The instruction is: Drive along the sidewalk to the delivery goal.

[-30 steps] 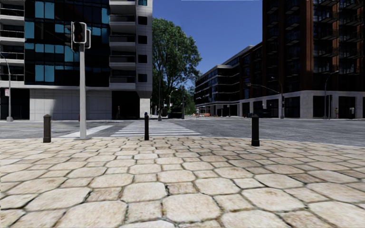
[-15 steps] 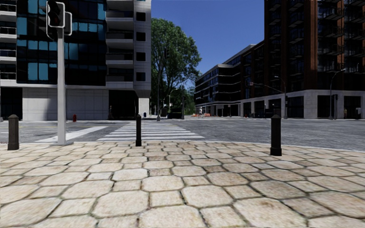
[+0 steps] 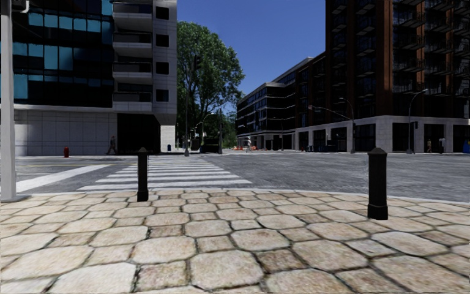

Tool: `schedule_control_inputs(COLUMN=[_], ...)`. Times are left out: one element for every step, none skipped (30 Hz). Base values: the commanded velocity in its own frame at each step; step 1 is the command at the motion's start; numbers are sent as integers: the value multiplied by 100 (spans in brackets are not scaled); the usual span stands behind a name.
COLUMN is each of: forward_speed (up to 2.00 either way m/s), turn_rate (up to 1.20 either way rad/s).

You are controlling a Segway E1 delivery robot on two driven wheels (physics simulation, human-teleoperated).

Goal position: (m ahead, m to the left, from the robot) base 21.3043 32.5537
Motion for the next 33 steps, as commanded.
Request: schedule_control_inputs(forward_speed=[200, 200, 200, 200, 200, 200, 200, 200, 200, 200, 200, 200, 200, 200, 200, 200, 200, 200, 200, 200, 200, 200, 200, 200, 200, 200, 200, 200, 200, 200, 200, 200, 200], turn_rate=[0, 0, 0, 0, 0, 0, 0, 0, 0, 0, 0, 0, 0, 0, 0, 0, 0, 0, 3, 11, 22, 22, 39, 65, 71, 71, 69, 23, 7, 0, 0, 0, 0])
